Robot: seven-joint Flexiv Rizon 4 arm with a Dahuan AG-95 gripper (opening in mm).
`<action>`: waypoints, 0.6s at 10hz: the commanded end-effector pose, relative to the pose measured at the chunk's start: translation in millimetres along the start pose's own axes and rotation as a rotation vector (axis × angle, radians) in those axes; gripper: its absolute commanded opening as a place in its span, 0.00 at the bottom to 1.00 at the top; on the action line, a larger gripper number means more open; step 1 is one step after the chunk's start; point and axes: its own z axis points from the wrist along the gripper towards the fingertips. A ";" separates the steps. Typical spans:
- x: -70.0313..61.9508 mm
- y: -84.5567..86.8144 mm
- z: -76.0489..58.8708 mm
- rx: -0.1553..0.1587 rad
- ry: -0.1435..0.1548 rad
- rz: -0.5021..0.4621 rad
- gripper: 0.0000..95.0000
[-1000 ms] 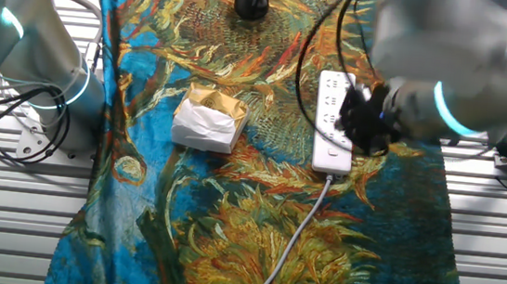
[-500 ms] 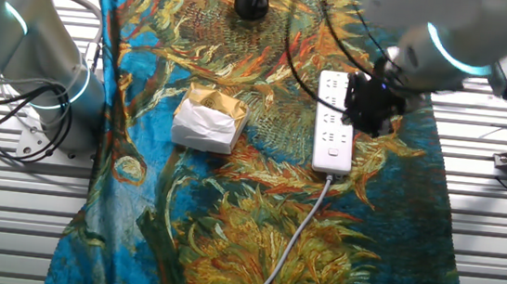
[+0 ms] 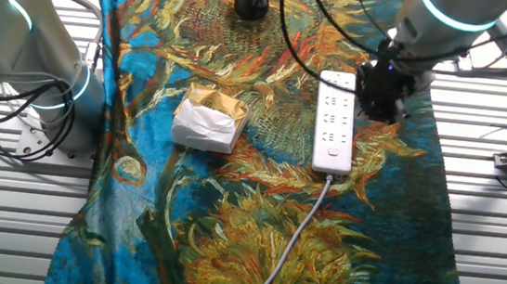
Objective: Turn off the power strip by pressing the button
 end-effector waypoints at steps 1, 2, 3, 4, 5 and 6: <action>-3.9 3.3 -0.1 -0.009 0.003 -0.013 0.00; -5.5 4.7 0.5 -0.009 -0.003 -0.009 0.00; -8.1 6.2 1.7 -0.012 -0.013 -0.006 0.00; -12.0 8.4 3.8 -0.012 -0.017 -0.003 0.00; -14.2 9.7 5.0 -0.011 -0.019 -0.002 0.00; -15.1 10.3 5.1 -0.010 -0.019 0.000 0.00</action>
